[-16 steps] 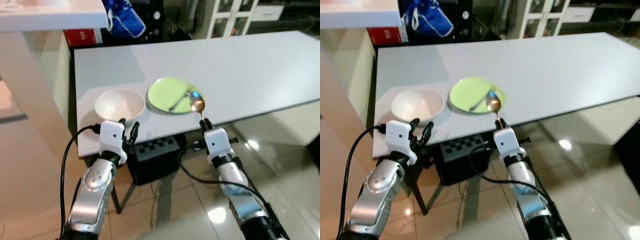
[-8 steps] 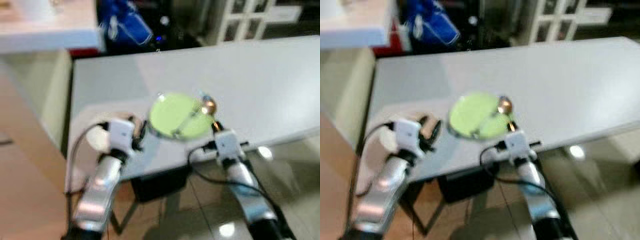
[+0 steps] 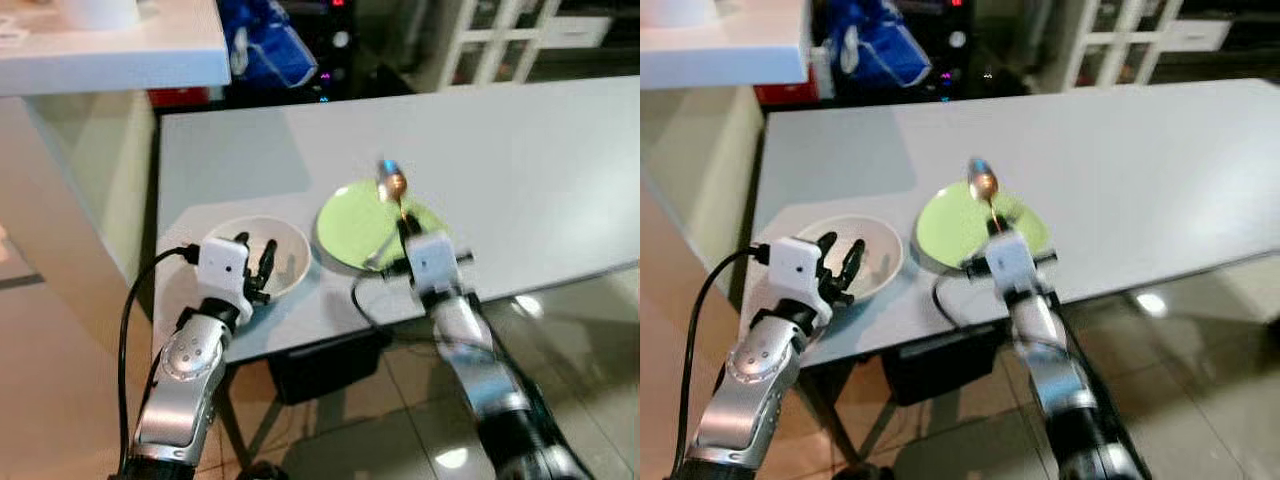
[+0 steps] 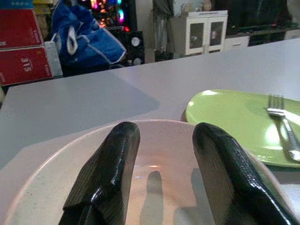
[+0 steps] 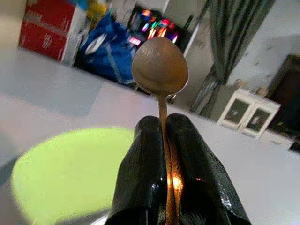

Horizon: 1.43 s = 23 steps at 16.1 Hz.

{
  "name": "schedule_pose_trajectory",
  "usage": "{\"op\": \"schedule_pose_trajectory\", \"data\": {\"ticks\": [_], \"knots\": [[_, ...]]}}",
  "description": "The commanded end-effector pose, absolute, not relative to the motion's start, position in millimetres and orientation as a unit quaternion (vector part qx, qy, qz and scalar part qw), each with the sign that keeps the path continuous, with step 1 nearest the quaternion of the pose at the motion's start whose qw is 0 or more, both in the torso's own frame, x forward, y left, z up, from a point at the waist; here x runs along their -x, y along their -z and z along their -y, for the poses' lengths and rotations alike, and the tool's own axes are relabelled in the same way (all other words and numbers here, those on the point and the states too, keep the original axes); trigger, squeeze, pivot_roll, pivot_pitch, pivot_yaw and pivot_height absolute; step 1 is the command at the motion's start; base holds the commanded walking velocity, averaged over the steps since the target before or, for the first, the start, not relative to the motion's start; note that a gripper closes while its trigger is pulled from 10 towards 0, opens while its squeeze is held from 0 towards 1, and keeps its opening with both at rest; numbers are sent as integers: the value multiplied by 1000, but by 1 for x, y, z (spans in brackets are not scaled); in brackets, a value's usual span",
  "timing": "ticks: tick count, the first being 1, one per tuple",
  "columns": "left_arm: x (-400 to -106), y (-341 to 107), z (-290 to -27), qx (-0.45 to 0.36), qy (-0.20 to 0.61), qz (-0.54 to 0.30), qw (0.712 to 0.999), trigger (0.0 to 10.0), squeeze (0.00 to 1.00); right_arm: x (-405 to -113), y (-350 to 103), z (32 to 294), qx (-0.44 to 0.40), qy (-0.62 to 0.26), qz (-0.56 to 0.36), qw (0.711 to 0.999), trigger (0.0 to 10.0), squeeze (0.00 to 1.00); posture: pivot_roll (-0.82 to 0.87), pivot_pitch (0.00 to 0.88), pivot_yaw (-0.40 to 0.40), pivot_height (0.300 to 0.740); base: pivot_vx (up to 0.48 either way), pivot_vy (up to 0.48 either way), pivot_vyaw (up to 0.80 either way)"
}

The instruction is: Setting the table

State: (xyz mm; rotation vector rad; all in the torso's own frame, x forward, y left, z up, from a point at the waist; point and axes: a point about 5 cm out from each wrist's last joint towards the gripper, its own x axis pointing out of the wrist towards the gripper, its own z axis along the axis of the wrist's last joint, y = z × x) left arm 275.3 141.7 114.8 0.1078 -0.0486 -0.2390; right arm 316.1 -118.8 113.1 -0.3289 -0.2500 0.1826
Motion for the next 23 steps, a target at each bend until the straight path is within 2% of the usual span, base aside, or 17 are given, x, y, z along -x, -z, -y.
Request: {"op": "schedule_pose_trajectory", "data": {"ticks": [1, 9, 12, 17, 23], "knots": [[-276, -119, -139, -52, 123, 31, 991, 10000, 0, -321, -115, 128, 160, -73, 119, 977, 10000, 0, 100, 0, -9, 740, 0, 0, 0], [-272, -122, -147, -59, 119, 32, 991, 10000, 0, -368, -147, 122, 121, -56, 99, 986, 10000, 0, 133, 0, 9, 740, 0, 0, 0], [-273, -132, -151, -65, 114, 44, 990, 10000, 0, -382, -147, 122, 57, -54, 40, 996, 10000, 0, 150, 0, 8, 740, 0, 0, 0], [-274, -150, -148, -70, 119, 72, 988, 10000, 0, -390, -144, 124, 38, -58, -8, 998, 10000, 0, 177, 0, 6, 740, 0, 0, 0], [-273, -145, -149, -79, 120, 52, 988, 10000, 0, -392, -139, 131, 31, -46, -32, 998, 10000, 0, 174, 0, 9, 740, 0, 0, 0]]}}
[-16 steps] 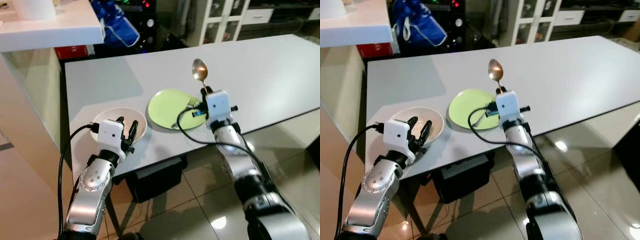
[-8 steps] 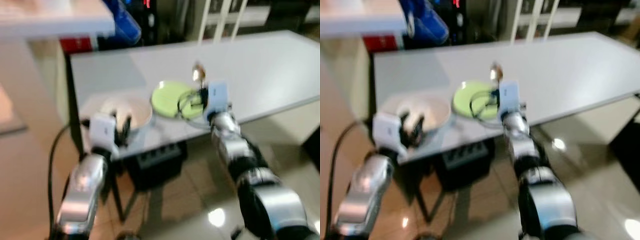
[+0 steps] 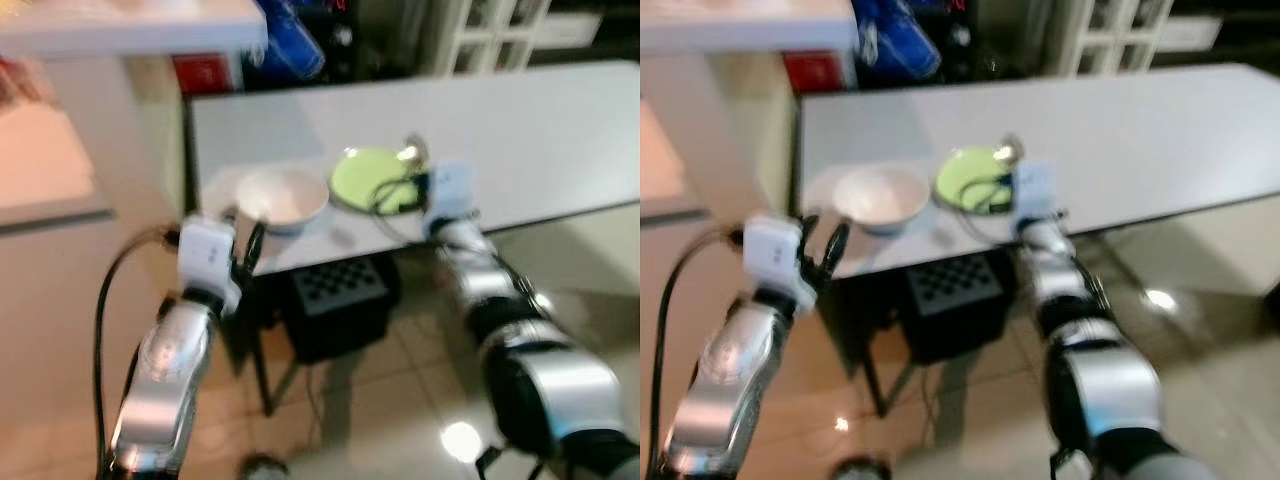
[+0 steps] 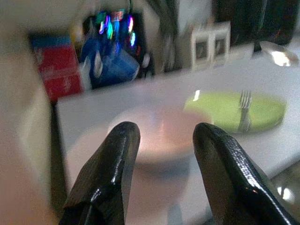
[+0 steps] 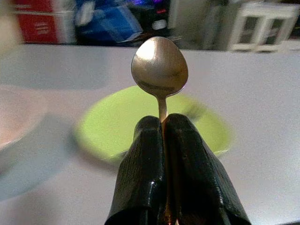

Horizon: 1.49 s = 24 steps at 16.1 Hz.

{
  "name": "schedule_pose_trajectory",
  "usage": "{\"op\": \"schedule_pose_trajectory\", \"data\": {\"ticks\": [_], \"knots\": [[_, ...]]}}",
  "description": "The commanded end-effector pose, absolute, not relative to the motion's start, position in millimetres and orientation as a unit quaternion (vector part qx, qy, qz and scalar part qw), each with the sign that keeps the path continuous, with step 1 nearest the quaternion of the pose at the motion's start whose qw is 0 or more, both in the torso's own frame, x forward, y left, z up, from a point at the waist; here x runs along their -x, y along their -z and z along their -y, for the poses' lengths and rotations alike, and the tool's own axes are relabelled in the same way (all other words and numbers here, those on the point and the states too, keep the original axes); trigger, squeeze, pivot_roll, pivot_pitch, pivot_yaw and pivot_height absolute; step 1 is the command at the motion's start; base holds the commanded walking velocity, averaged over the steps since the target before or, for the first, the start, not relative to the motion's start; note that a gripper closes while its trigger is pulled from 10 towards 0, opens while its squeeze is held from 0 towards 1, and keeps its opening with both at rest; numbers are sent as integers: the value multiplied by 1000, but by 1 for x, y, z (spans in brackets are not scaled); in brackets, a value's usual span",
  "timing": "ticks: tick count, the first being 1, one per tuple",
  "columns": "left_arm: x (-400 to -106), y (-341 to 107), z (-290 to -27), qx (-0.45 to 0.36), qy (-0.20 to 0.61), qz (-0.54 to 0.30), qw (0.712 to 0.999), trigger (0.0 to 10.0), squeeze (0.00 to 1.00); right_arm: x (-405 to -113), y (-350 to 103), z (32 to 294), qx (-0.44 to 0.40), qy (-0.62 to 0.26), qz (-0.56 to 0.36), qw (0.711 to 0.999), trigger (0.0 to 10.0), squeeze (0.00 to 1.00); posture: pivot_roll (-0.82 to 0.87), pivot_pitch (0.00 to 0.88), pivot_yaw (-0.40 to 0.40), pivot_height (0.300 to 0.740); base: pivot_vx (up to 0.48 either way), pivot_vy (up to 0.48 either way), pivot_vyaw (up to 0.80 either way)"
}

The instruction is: Setting the table

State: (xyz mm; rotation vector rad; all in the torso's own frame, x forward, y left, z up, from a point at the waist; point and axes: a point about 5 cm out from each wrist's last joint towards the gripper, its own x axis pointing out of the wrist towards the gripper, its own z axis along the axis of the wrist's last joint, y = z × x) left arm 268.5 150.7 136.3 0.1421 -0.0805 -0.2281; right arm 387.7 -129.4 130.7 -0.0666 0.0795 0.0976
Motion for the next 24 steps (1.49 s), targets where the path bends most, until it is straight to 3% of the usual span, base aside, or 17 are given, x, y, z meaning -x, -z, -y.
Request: {"op": "schedule_pose_trajectory", "data": {"ticks": [1, 9, 16, 18, 20, 22, 24], "knots": [[-273, -145, -148, -75, 124, 53, 988, 10000, 0, -392, -139, 131, 30, -45, -33, 998, 10000, 0, 174, 0, 9, 740, 341, 0, 0], [-272, -145, -144, -91, 137, 48, 985, 10000, 0, -393, -141, 131, 31, -43, -30, 998, 10000, 0, 170, 0, 15, 740, 459, 0, 0], [-270, -149, -140, -73, 139, 61, 986, 10000, 0, -394, -143, 131, 35, -44, -28, 998, 10000, 0, 173, 0, 14, 740, 313, -262, 0], [-264, -136, -166, -7, 115, 10, 993, 10000, 0, -394, -143, 131, 39, -44, -26, 998, 10000, 0, 176, 0, 16, 740, 0, 0, 0], [-256, -136, -212, 57, 87, -10, 995, 10000, 0, -393, -142, 129, 48, -50, -23, 997, 10000, 0, 195, 0, 22, 740, 0, 0, 0], [-239, -138, -240, 56, 105, -26, 993, 10000, 0, -392, -138, 127, 50, -53, -28, 997, 10000, 0, 224, 0, 27, 740, 0, 0, 0], [-202, -108, -249, 14, 119, -92, 989, 10000, 0, -390, -136, 122, 48, -57, -31, 997, 10000, 0, 247, 0, 36, 740, 0, 0, 0]]}}
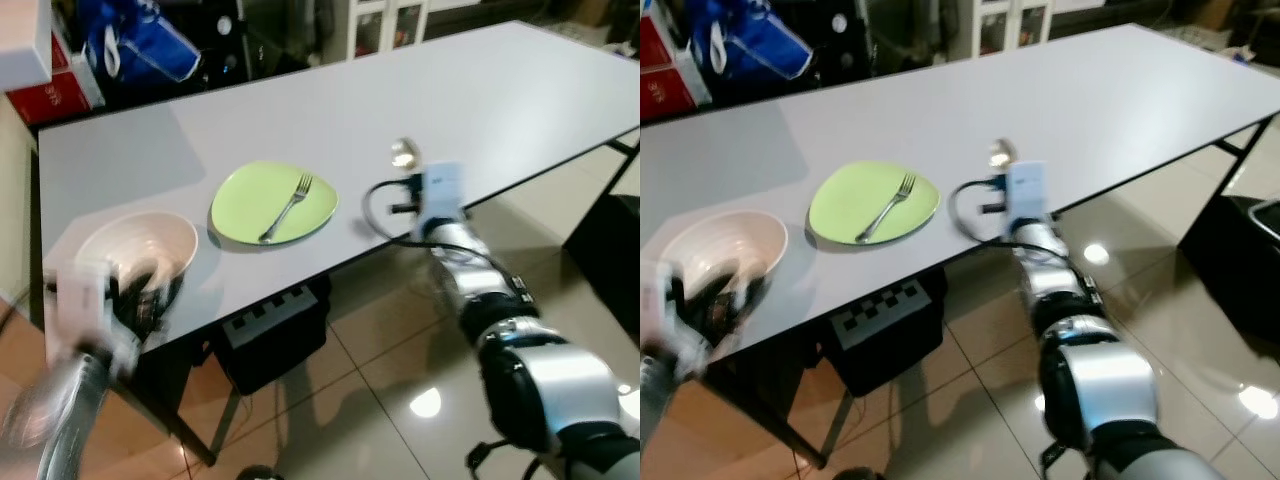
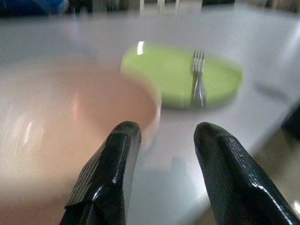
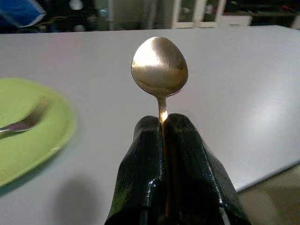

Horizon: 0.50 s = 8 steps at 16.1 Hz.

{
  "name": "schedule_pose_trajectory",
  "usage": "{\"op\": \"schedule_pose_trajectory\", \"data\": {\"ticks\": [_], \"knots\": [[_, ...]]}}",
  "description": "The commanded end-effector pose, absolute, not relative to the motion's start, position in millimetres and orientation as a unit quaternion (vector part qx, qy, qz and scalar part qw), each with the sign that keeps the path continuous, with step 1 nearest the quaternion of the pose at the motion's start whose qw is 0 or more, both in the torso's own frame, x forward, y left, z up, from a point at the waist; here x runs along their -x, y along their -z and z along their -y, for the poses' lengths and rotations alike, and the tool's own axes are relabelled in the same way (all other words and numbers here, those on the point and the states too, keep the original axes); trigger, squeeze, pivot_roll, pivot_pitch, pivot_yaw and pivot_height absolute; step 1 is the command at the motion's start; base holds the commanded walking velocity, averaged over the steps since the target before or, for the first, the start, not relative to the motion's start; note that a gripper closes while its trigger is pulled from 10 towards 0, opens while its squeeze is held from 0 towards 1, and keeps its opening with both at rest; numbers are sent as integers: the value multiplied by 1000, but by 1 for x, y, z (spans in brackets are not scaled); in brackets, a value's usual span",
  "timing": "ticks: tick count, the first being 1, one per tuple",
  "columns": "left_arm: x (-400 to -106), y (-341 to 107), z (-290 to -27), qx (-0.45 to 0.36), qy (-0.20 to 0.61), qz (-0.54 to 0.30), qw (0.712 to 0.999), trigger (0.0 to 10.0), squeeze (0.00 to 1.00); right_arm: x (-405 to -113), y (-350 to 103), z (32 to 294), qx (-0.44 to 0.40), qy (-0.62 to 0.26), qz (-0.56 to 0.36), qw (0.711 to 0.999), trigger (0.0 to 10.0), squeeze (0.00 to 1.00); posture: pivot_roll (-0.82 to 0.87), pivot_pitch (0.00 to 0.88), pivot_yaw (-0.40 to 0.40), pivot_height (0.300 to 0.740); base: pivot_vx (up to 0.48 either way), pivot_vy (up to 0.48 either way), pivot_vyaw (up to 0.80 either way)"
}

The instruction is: Setting the table

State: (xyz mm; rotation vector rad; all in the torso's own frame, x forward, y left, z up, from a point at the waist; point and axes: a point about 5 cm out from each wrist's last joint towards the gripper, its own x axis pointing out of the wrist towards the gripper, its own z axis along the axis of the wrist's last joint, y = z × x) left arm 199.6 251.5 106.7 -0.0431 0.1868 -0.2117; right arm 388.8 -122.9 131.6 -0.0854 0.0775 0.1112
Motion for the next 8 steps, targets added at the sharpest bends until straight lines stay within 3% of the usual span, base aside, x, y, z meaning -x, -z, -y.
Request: {"op": "schedule_pose_trajectory", "data": {"ticks": [1, 6, 8], "knots": [[-180, -88, -240, 18, 119, -128, 984, 10000, 0, -390, -135, 118, 45, -61, -32, 997, 10000, 0, 253, 0, 32, 740, 0, 0, 0], [-160, -58, -227, 57, 67, -138, 986, 10000, 0, -390, -137, 112, 46, -74, -27, 996, 10000, 0, 239, 0, 16, 740, 0, 0, 0], [-164, -56, -224, 57, 45, -127, 989, 10000, 0, -390, -138, 113, 41, -75, -23, 996, 10000, 0, 233, 0, 13, 740, 0, 0, 0]]}}
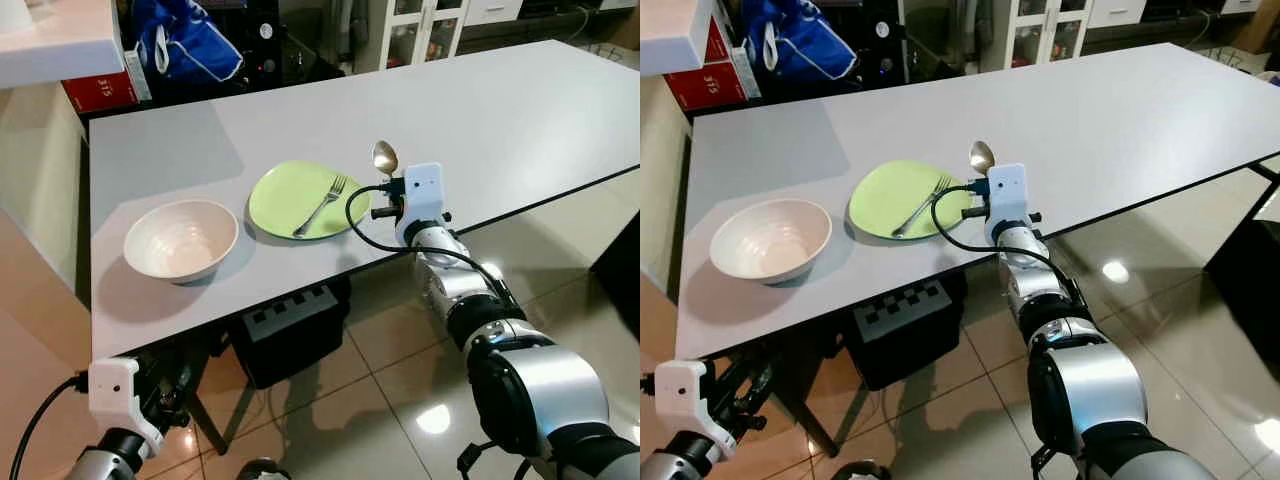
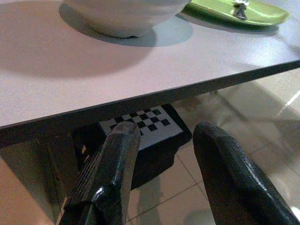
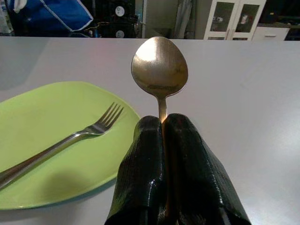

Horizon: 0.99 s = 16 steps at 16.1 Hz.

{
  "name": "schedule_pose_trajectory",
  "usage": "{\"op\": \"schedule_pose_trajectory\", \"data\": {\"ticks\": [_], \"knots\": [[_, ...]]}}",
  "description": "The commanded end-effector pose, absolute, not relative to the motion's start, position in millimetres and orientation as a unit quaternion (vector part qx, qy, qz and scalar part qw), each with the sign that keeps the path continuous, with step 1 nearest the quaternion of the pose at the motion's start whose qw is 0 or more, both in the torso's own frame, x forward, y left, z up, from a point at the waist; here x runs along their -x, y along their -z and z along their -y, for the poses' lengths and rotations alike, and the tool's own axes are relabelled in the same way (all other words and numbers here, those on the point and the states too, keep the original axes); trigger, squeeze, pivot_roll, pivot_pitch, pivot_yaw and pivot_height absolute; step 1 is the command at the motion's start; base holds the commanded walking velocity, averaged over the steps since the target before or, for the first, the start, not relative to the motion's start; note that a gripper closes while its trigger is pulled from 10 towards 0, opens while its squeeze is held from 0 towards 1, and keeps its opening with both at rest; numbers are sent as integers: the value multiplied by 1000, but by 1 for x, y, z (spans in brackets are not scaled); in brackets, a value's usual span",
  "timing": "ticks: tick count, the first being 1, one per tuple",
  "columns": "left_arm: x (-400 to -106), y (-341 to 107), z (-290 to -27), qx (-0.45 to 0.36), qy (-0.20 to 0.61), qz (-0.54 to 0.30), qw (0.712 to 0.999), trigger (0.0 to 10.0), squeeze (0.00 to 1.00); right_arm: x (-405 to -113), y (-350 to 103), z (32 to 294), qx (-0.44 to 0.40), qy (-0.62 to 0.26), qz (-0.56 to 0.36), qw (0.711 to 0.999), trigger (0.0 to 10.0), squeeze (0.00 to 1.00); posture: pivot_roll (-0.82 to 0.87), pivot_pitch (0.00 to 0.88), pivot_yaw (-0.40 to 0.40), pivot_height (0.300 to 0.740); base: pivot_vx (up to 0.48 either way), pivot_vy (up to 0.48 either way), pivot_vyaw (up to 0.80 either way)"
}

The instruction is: Setting the table

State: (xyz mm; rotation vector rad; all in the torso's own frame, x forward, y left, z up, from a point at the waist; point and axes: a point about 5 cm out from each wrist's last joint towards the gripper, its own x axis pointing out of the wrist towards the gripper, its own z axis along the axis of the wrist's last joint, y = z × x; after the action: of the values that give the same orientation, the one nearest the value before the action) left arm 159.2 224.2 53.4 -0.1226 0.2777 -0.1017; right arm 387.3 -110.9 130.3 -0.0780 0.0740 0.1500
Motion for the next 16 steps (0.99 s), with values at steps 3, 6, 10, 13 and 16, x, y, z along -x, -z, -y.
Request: {"op": "schedule_pose_trajectory", "data": {"ticks": [3, 6, 10, 13, 16], "knots": [[-175, -58, -220, 51, 40, -115, 991, 10000, 0, -391, -138, 116, 44, -73, -23, 996, 10000, 0, 228, 0, 12, 740, 0, 0, 0], [-162, -57, -222, 52, 34, -97, 993, 10000, 0, -391, -139, 119, 38, -73, -22, 996, 10000, 0, 228, 0, 10, 740, 0, 0, 0], [-165, -55, -218, 45, 32, -77, 995, 10000, 0, -394, -145, 121, 45, -72, -16, 996, 10000, 0, 192, 0, 26, 740, 0, 0, 0], [-176, -52, -209, 42, 76, -75, 993, 10000, 0, -398, -157, 123, 54, -57, 2, 997, 10000, 0, 95, 0, 94, 740, 0, 0, 0], [-234, -52, -205, 44, 98, -71, 992, 10000, 0, -397, -156, 122, 55, -59, 5, 997, 10000, 0, 52, 0, 82, 740, 0, 0, 0]]}}
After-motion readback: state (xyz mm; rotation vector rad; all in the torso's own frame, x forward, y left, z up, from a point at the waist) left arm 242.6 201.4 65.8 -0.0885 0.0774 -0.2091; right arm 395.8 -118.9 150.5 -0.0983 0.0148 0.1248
